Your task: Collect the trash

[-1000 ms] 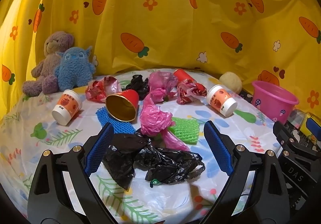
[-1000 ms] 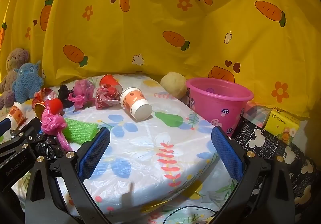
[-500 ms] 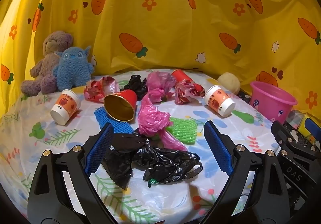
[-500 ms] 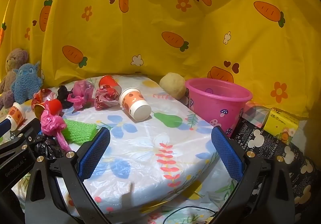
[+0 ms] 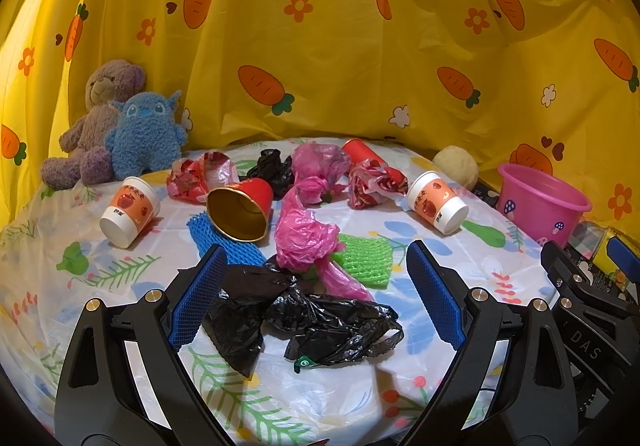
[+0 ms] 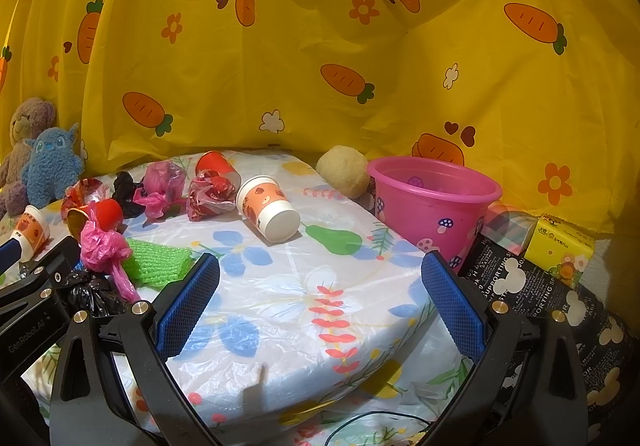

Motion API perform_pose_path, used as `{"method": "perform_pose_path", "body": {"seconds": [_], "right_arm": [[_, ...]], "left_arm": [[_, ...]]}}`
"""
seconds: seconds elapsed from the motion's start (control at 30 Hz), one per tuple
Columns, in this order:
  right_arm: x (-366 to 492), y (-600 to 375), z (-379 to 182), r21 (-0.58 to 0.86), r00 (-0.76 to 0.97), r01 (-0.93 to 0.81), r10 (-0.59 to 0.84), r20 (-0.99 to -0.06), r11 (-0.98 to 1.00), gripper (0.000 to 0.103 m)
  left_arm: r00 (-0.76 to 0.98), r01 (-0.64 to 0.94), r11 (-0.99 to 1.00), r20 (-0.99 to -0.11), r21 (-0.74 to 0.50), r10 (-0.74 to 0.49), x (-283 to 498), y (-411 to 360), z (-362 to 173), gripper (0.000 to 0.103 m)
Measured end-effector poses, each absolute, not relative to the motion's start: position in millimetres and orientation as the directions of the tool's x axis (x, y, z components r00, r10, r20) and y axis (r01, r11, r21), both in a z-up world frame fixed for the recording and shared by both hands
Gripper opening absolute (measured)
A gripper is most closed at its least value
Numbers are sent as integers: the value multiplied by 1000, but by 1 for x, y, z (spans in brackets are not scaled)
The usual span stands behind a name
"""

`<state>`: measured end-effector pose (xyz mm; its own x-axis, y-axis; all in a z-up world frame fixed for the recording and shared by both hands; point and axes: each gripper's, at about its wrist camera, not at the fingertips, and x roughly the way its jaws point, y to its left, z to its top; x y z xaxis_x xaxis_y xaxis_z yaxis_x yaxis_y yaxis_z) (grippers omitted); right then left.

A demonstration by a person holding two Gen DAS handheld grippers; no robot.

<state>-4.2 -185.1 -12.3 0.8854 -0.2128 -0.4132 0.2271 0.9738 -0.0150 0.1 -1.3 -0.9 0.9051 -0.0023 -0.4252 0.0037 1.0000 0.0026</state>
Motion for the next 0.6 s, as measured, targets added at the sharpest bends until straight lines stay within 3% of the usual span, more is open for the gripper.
{"method": "perform_pose_path", "body": {"seconds": [0.6], "right_arm": [[-4,-186,-11,-16,886,232,-218,-409,973,98]], "left_arm": [[905,5,1000,-425,-4,-6,0,0,-1,90]]}}
